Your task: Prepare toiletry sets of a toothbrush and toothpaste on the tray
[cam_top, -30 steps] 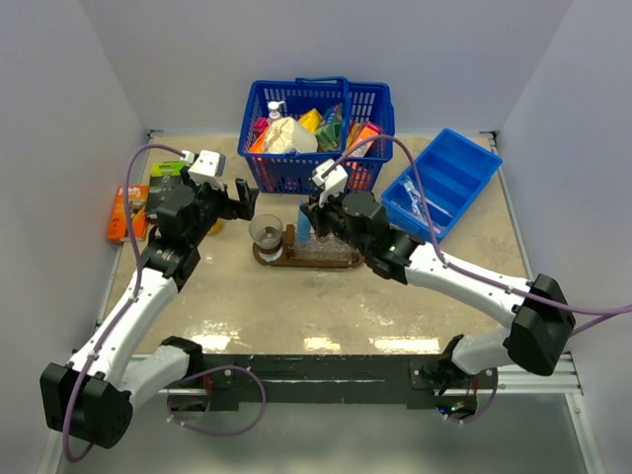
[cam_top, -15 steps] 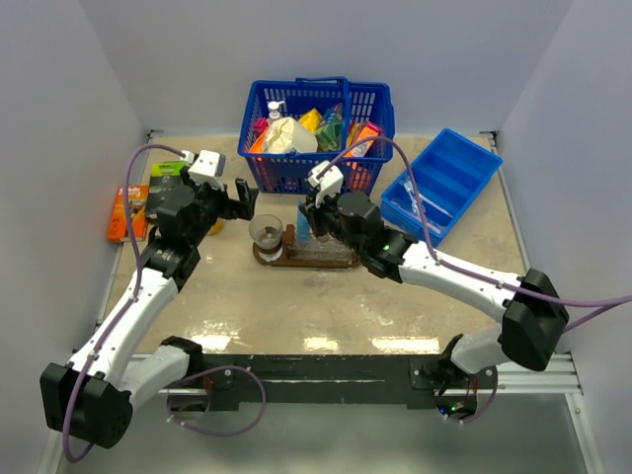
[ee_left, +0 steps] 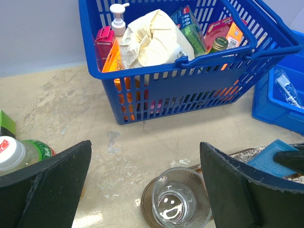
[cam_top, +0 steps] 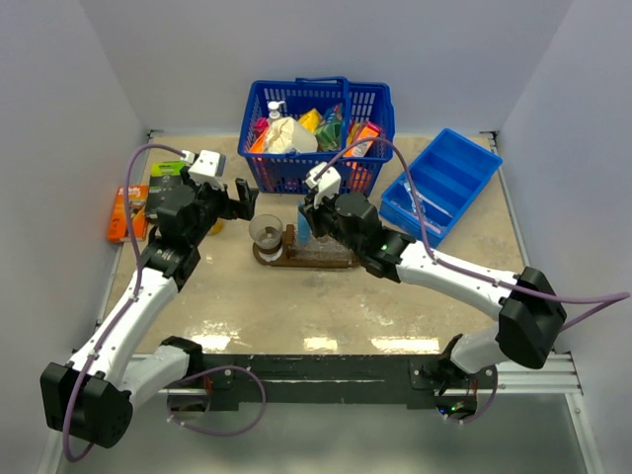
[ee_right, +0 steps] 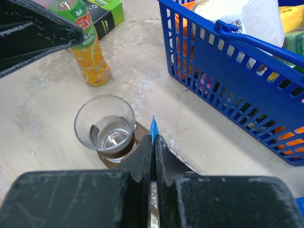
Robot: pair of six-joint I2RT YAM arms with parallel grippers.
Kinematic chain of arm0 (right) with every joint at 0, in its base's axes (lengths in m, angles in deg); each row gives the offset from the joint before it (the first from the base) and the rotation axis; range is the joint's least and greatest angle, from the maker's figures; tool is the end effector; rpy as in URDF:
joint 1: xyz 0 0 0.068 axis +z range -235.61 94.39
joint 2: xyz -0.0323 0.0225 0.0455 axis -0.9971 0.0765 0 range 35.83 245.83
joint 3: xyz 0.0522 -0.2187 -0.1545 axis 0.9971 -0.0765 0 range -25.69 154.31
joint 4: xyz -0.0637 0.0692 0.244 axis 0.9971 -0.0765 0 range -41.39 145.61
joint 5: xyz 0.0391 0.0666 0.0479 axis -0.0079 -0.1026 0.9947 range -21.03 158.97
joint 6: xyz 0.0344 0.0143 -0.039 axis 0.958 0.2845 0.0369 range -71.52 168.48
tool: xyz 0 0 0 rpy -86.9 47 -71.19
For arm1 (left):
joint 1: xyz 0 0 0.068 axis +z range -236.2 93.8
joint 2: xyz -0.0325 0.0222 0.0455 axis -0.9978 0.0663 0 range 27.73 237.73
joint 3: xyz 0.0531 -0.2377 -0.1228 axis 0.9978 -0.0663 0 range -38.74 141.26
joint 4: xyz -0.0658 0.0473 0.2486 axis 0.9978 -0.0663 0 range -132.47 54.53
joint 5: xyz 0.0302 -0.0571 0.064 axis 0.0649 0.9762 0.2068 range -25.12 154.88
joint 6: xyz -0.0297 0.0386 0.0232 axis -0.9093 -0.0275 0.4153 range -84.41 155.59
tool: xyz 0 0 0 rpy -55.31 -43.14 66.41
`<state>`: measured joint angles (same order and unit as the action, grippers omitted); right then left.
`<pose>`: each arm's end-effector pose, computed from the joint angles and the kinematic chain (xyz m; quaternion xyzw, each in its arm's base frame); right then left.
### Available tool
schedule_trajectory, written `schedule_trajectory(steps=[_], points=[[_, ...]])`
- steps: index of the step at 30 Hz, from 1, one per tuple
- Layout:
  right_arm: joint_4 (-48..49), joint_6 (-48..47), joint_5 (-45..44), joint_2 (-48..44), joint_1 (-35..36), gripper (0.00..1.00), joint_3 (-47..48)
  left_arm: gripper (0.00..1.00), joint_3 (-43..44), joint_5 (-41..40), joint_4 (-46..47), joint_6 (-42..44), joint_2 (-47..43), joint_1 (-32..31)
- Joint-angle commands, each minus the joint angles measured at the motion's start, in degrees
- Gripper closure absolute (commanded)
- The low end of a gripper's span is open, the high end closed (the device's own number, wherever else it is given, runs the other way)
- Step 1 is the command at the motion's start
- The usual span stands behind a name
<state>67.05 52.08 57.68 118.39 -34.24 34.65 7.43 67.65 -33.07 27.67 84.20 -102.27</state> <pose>0.2191 0.2631 0.3178 -0.2531 0.7264 0.2256 0.5978 0.2249 -0.0666 0.3337 0.0694 0.7509 -0.1543 0.6384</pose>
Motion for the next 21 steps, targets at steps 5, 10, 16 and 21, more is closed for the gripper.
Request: schedule_trajectory(steps=[5, 10, 16, 21], points=[[5.3, -1.5, -2.3, -0.1, 0.2, 1.00, -1.3, 0.00, 0.1, 0.5, 1.6, 0.4, 0.2, 0.4], [6.4, -1.4, -2.5, 0.4, 0.2, 1.00, -2.2, 0.00, 0.1, 0.4, 1.6, 0.5, 0.2, 0.4], [5.9, -1.8, -3.2, 0.0, 0.2, 1.00, -2.0, 0.00, 0.1, 0.4, 1.6, 0.5, 0.1, 0.4], [3.9, -1.0, -4.1, -1.7, 0.2, 1.00, -1.1, 0.00, 0.0, 0.4, 1.6, 0.5, 0.0, 0.4]])
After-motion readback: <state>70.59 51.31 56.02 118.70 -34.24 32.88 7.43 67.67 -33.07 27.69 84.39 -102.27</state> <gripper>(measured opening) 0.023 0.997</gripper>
